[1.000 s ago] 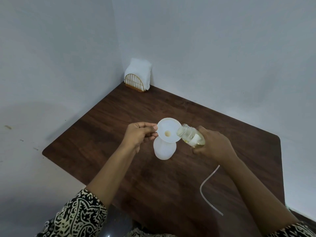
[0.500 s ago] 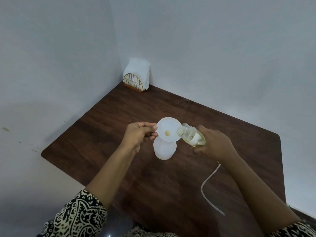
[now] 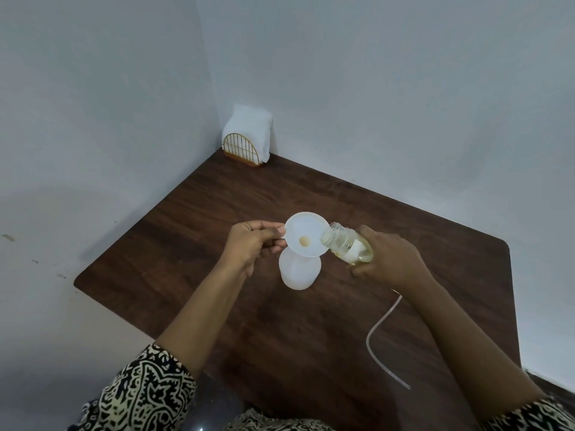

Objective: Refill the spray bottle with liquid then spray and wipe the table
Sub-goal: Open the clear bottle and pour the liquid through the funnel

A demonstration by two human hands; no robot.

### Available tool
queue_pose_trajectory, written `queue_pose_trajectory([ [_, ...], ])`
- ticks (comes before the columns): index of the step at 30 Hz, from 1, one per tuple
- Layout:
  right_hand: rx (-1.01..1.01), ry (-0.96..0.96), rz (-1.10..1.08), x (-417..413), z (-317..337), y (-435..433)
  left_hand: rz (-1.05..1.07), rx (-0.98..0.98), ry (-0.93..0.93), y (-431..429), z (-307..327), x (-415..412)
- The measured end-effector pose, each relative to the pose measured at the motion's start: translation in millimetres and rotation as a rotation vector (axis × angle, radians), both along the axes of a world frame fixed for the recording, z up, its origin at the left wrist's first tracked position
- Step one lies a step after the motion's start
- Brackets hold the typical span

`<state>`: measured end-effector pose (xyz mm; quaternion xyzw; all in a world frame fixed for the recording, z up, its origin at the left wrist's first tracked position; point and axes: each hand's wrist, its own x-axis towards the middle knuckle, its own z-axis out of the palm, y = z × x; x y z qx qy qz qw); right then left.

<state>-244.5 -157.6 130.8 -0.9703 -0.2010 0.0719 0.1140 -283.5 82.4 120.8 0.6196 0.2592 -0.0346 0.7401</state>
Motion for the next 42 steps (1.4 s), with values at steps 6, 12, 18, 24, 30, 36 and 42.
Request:
queue_pose_trajectory([
  [6,-0.012,-0.007,-0.004,-0.7,0.2,1.6,-0.004,0.001,-0.004,0.3,-0.6,0.0],
  [12,-0.019,-0.01,0.003,0.3,0.9,0.0,-0.007,0.021,-0.006,-0.6,-1.0,-0.4],
  [18,-0.028,-0.026,0.009,0.5,-0.4,-0.7,0.001,0.02,-0.004,-1.1,0.5,-1.3],
  [24,-0.03,-0.025,0.009,0.8,-0.5,0.2,0.002,0.028,-0.008,-2.3,0.7,-1.9],
  [30,-0.034,-0.029,0.019,-0.4,0.1,-0.7,0.021,0.012,0.016,-3.4,-1.3,-2.6],
  [36,-0.041,-0.032,0.037,0.8,0.1,-0.7,0.022,0.028,0.024,-3.3,-2.0,-2.1],
  [42,-0.048,-0.031,0.042,2.6,-0.4,-0.2,0.019,0.006,0.004,-3.0,-0.5,-1.6],
])
